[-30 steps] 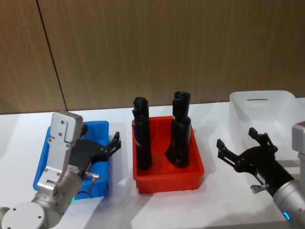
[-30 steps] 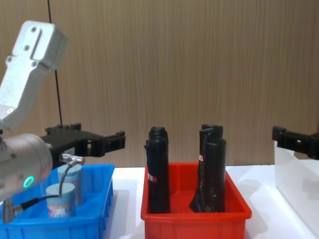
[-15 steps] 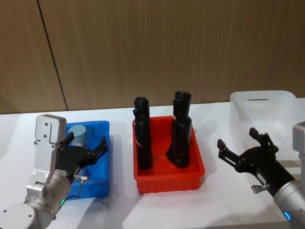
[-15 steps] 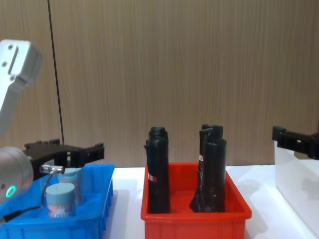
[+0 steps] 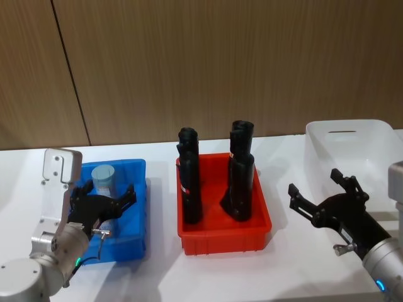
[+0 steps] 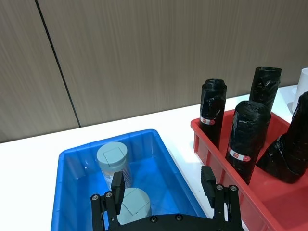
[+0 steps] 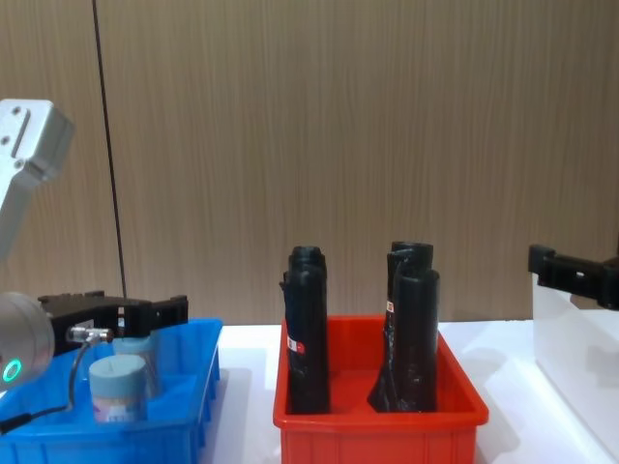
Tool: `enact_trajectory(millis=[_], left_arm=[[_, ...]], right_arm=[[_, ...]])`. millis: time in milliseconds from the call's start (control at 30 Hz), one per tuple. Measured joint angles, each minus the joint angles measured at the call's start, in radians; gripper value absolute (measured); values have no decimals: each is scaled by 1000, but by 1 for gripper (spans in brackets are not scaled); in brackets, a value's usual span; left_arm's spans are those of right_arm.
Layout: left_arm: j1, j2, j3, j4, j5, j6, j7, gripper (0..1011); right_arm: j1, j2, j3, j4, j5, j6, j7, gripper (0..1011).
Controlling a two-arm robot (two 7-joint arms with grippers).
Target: Pick the cotton swabs from the blue box and place them into the white box.
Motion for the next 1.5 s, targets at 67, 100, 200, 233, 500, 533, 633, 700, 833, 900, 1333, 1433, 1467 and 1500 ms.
enact_trajectory(millis=[67, 100, 200, 233, 500, 533, 633, 700, 833, 900, 1333, 1433, 1467, 1500], left_arm=[[-11, -3, -3, 11, -1, 15, -14, 1004], [-16, -5, -3, 15, -2, 21, -23, 1004], [-38, -13, -6, 37, -2, 42, -49, 1004], [-42, -14, -6, 42, -2, 47, -55, 1004], [-94, -36, -11, 100, -5, 94, -103, 1004], [-98, -38, -11, 105, -6, 98, -104, 1004], [-109, -44, -13, 117, -10, 112, -105, 1004], [-113, -47, -14, 122, -12, 121, -103, 1004], [-122, -53, -16, 131, -21, 146, -84, 1004], [-125, -56, -18, 134, -25, 159, -71, 1004], [-132, -66, -22, 137, -31, 215, -9, 1004], [-132, -67, -23, 138, -30, 221, -3, 1004], [-133, -68, -23, 139, -29, 226, 0, 1004], [-133, -68, -23, 140, -28, 227, 1, 1004]], right_arm=[[0, 0, 0, 0, 0, 0, 0, 1002], [0, 0, 0, 0, 0, 0, 0, 1002], [0, 0, 0, 0, 0, 0, 0, 1002], [0, 0, 0, 0, 0, 0, 0, 1002], [0, 0, 0, 0, 0, 0, 0, 1002], [0, 0, 0, 0, 0, 0, 0, 1002], [0, 0, 0, 0, 0, 0, 0, 1002], [0, 0, 0, 0, 0, 0, 0, 1002], [0, 0, 0, 0, 0, 0, 0, 1002], [0, 0, 0, 0, 0, 0, 0, 1002], [0, 0, 0, 0, 0, 0, 0, 1002], [0, 0, 0, 0, 0, 0, 0, 1002], [0, 0, 0, 0, 0, 0, 0, 1002], [0, 0, 0, 0, 0, 0, 0, 1002]])
